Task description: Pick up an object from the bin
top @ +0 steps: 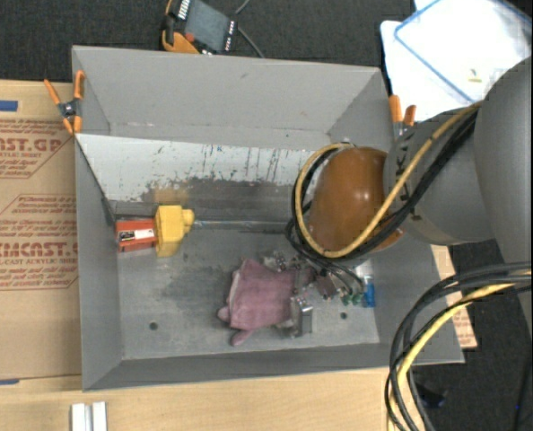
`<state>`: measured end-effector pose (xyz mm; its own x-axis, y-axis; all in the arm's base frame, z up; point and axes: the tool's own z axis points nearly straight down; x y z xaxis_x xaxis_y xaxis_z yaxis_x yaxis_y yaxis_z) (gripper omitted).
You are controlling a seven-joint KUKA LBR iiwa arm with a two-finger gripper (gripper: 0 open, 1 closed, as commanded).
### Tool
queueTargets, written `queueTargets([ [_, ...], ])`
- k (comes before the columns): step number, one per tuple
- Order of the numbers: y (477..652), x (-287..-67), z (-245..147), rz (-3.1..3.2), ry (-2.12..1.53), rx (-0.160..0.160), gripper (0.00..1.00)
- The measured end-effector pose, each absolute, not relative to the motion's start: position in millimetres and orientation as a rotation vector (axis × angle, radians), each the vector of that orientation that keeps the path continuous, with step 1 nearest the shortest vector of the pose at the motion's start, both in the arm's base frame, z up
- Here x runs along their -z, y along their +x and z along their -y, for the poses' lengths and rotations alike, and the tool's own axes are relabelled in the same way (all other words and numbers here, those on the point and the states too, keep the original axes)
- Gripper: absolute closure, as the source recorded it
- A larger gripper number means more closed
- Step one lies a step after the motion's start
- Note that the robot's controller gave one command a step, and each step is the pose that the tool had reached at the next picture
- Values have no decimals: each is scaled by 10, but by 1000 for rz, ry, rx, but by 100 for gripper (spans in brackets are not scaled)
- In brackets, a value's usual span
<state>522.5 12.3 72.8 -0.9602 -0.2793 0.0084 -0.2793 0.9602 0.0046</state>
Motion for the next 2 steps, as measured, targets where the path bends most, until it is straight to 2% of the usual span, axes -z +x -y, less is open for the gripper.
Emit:
queueTargets([
  [1, 5408, -703, -359, 3142, 268, -4, 0],
  [2, 5271, -699, -574, 3130, 246, 2, 100],
])
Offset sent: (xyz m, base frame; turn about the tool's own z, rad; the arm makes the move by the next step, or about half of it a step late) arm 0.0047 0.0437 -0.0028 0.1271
